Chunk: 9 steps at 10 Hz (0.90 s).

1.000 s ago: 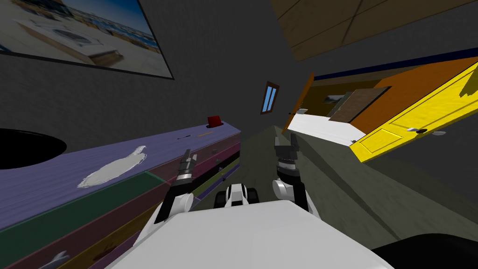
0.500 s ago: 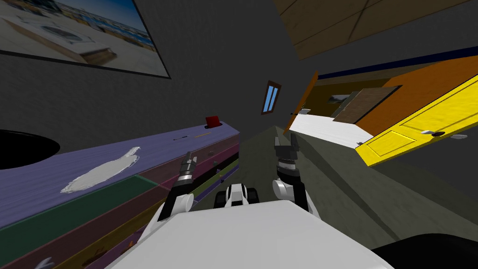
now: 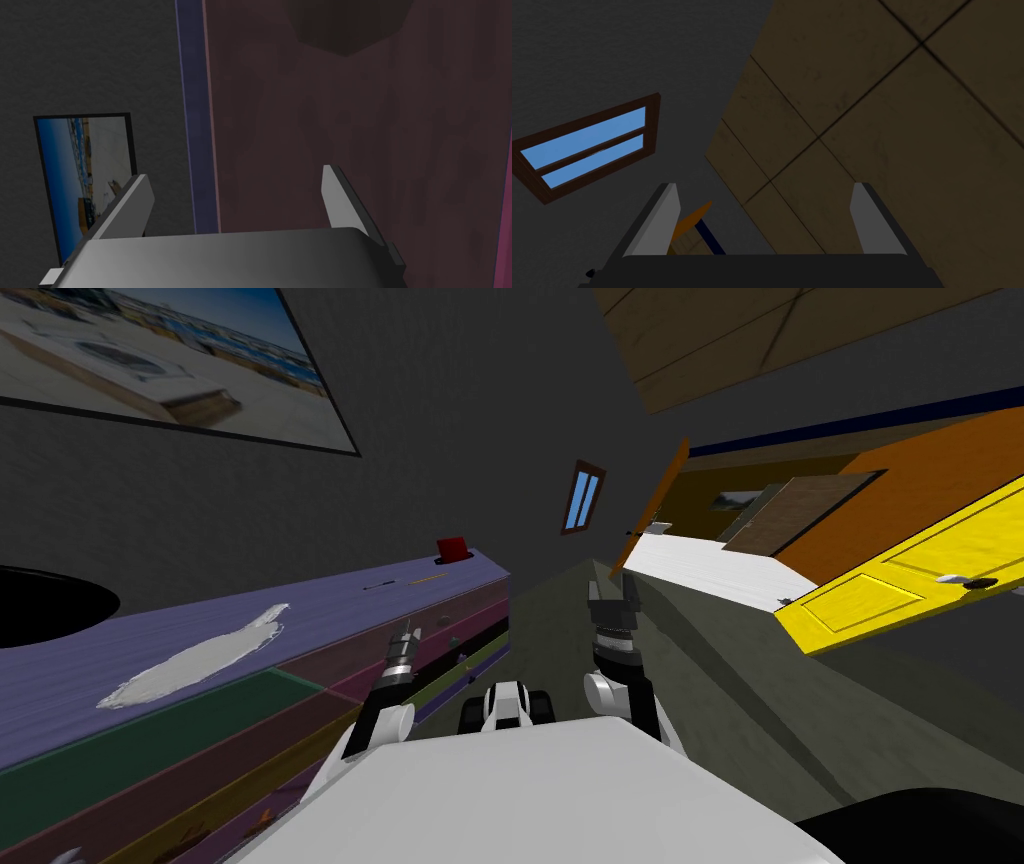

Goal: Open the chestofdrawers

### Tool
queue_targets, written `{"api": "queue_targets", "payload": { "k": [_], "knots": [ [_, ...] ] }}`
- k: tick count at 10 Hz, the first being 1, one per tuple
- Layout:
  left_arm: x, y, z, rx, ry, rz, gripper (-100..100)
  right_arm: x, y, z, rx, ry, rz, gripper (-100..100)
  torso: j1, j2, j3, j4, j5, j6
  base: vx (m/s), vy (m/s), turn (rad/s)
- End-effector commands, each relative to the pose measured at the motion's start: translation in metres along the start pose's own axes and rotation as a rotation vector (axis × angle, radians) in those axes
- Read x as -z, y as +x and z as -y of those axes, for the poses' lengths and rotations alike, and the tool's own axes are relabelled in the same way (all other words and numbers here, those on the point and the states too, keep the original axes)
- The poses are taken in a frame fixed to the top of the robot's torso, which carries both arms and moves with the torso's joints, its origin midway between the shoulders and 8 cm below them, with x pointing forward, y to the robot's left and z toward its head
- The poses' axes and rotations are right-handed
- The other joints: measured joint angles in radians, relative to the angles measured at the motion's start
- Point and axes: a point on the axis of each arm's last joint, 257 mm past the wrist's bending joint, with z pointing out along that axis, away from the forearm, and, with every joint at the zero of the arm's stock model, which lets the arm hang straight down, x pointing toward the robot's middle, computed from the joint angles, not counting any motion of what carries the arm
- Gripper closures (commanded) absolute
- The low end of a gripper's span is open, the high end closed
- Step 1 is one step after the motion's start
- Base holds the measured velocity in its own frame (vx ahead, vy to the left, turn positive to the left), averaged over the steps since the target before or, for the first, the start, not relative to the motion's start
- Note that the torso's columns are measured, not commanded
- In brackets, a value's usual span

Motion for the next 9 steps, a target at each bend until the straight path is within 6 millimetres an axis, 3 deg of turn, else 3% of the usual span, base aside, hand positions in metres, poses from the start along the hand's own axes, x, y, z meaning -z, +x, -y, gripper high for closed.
{"api": "queue_targets", "payload": {
  "k": [1,5,9],
  "knots": [
    [0.005,-0.007,-0.019,0.006,-0.032,0.017,-100,0.0,0.0,0.0,0.0,0.0,0.0,0,0.001,0.0,0.0,0.0,0.0,0.0,0.07,-0.113,0.053],
    [0.013,-0.011,-0.048,0.039,-0.08,0.057,-100,0.0,0.0,0.0,0.0,0.0,0.0,0,0.002,0.0,0.0,0.0,0.001,0.0,0.06,-0.092,0.047],
    [0.025,0.004,-0.073,0.134,-0.124,0.124,-100,0.0,0.0,0.0,0.0,0.0,0.0,0,0.003,0.0,0.0,0.0,0.001,0.0,0.036,-0.072,0.032]
  ]
}}
